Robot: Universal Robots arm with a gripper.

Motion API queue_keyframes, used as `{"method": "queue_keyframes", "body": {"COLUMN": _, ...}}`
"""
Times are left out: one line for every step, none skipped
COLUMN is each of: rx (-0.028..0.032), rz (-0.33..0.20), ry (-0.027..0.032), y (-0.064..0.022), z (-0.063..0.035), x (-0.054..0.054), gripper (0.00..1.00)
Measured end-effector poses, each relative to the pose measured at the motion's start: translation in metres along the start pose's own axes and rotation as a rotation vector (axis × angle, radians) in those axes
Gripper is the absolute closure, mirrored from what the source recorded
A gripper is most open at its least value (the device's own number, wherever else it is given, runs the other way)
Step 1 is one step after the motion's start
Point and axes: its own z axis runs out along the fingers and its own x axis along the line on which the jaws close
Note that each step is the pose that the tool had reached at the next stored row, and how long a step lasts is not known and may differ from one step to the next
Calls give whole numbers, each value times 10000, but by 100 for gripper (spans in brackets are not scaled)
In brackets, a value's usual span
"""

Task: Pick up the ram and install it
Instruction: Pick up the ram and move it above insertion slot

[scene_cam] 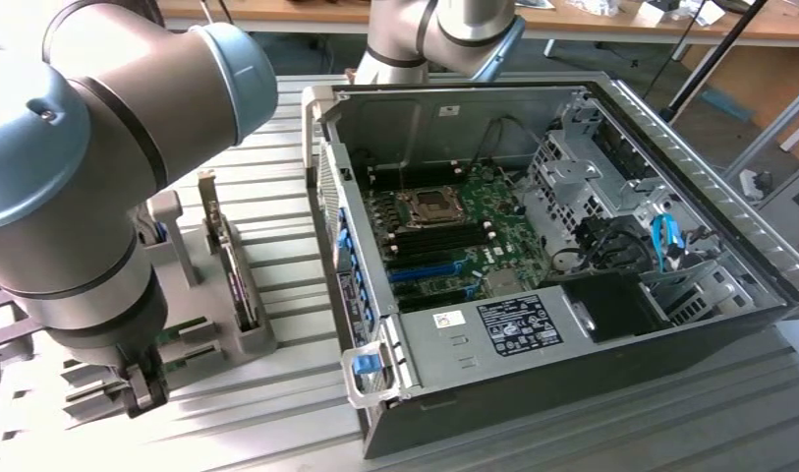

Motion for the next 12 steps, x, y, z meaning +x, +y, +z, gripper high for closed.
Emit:
{"method": "queue_keyframes", "body": {"rx": 6, "rz": 249, "ry": -7, "y": 0, "z": 5, "x": -1, "gripper": 64}}
{"method": "queue_keyframes", "body": {"rx": 8, "rz": 331, "ry": -9, "y": -1, "z": 6, "x": -1, "gripper": 64}}
{"method": "queue_keyframes", "body": {"rx": 8, "rz": 333, "ry": -10, "y": -1, "z": 7, "x": -1, "gripper": 64}}
{"method": "queue_keyframes", "body": {"rx": 12, "rz": 334, "ry": -11, "y": -3, "z": 12, "x": -7, "gripper": 64}}
{"method": "queue_keyframes", "body": {"rx": 9, "rz": 334, "ry": -11, "y": -3, "z": 14, "x": -23, "gripper": 64}}
{"method": "queue_keyframes", "body": {"rx": 10, "rz": 334, "ry": -12, "y": -3, "z": 16, "x": -36, "gripper": 64}}
{"method": "queue_keyframes", "body": {"rx": 12, "rz": 335, "ry": -14, "y": -1, "z": 19, "x": -45, "gripper": 64}}
{"method": "queue_keyframes", "body": {"rx": 12, "rz": 342, "ry": -20, "y": 14, "z": 22, "x": -57, "gripper": 64}}
{"method": "queue_keyframes", "body": {"rx": 14, "rz": 341, "ry": -27, "y": 40, "z": 26, "x": -65, "gripper": 64}}
{"method": "queue_keyframes", "body": {"rx": 16, "rz": 341, "ry": -35, "y": 70, "z": 29, "x": -75, "gripper": 64}}
{"method": "queue_keyframes", "body": {"rx": 18, "rz": 342, "ry": -42, "y": 87, "z": 32, "x": -84, "gripper": 64}}
{"method": "queue_keyframes", "body": {"rx": 20, "rz": 340, "ry": -46, "y": 85, "z": 34, "x": -87, "gripper": 64}}
